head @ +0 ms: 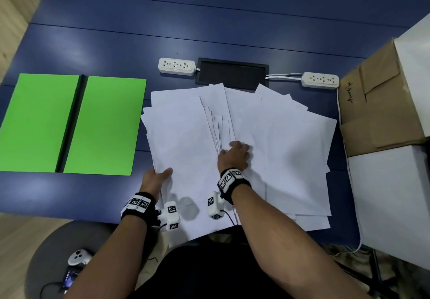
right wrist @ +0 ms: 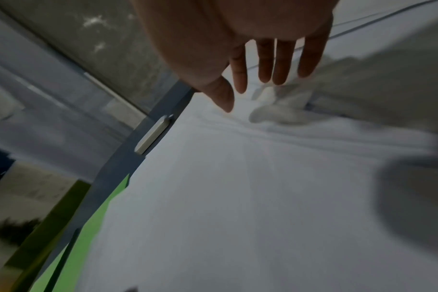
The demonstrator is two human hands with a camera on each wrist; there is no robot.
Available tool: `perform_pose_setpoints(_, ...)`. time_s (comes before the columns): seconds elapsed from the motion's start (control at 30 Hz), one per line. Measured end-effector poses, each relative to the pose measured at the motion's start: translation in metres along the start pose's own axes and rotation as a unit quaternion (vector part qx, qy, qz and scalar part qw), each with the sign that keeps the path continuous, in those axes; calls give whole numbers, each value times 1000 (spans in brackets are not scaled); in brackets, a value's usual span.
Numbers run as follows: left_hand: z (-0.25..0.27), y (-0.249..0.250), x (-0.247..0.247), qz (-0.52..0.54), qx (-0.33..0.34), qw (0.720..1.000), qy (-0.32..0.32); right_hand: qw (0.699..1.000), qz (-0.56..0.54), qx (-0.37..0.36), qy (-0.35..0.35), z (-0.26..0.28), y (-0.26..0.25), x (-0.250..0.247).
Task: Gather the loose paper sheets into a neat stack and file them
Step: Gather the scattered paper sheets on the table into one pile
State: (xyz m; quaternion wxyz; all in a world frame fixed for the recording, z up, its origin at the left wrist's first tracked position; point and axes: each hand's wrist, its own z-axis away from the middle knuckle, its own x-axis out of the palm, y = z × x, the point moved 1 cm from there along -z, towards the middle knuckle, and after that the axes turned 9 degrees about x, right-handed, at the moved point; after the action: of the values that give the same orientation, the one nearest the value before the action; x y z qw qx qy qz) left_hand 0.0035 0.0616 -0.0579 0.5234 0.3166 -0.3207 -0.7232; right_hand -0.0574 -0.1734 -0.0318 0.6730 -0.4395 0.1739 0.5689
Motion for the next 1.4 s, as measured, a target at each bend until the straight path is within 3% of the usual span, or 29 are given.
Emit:
perform_pose_setpoints(0.13, -2, -4, -2, 10, 2, 1000, -5, 994, -72, 77, -28, -17, 3, -10)
perform_pose_setpoints(0.3, -1, -4, -2, 15, 10, 1000, -10, 997, -17, -14, -75, -22, 5, -14)
perform_pose_setpoints(0.67, -5, -8, -10, 15, 21, 1000, 7, 986, 159, 1, 42, -51, 33, -52)
perform_pose_setpoints(0.77, -4, -6, -8, 10, 21, 1000, 7, 996, 82, 5, 41, -48, 33, -47)
perform_pose_setpoints(0.93, -5, -6, -7, -3, 21, 1000, 2, 996, -55, 40, -49, -45, 27, -44)
perform_pose_setpoints(1.13, -4, -5, -3, 13, 21, 1000, 0, 995, -46, -24, -85, -39, 29, -37)
perform_pose_setpoints(1.4, -3, -3, 4, 10, 24, 1000, -6, 995, -29, -46, -89, -42, 30, -39)
